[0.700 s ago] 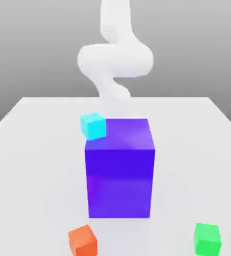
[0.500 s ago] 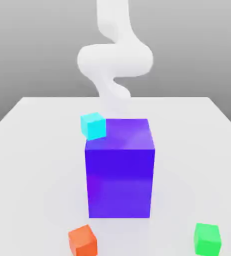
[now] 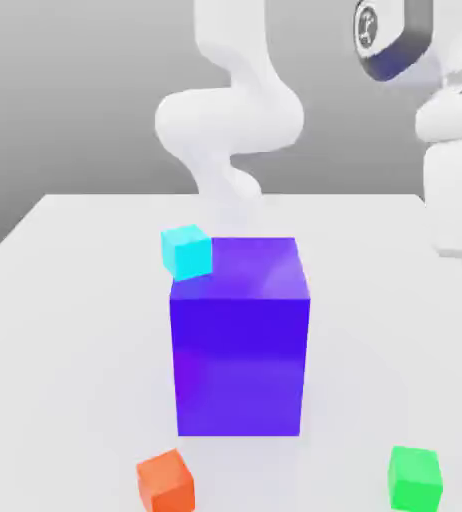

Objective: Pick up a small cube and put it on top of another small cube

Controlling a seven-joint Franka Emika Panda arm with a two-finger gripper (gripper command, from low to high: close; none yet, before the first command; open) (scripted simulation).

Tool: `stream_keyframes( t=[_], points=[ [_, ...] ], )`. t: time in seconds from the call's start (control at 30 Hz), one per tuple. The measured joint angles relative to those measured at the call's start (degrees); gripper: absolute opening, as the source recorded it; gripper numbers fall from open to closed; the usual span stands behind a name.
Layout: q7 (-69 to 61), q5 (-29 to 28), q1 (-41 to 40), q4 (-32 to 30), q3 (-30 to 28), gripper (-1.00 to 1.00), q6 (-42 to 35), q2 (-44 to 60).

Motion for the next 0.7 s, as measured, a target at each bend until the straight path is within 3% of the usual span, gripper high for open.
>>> stream_keyframes(
  t=[0.3,0.43,0.47,0.7],
  points=[
    [-6.31,-6.69,5.24,2.09,2.9,0.0,4.33,18.99],
    [-5.97,-9.25,7.32,3.74,1.62,0.0,9.29,27.33],
    [-5.68,-9.72,7.7,4.18,1.16,-1.0,10.73,29.26],
    [-5.65,-9.81,7.8,4.27,1.08,-1.0,10.94,29.68]
  ],
)
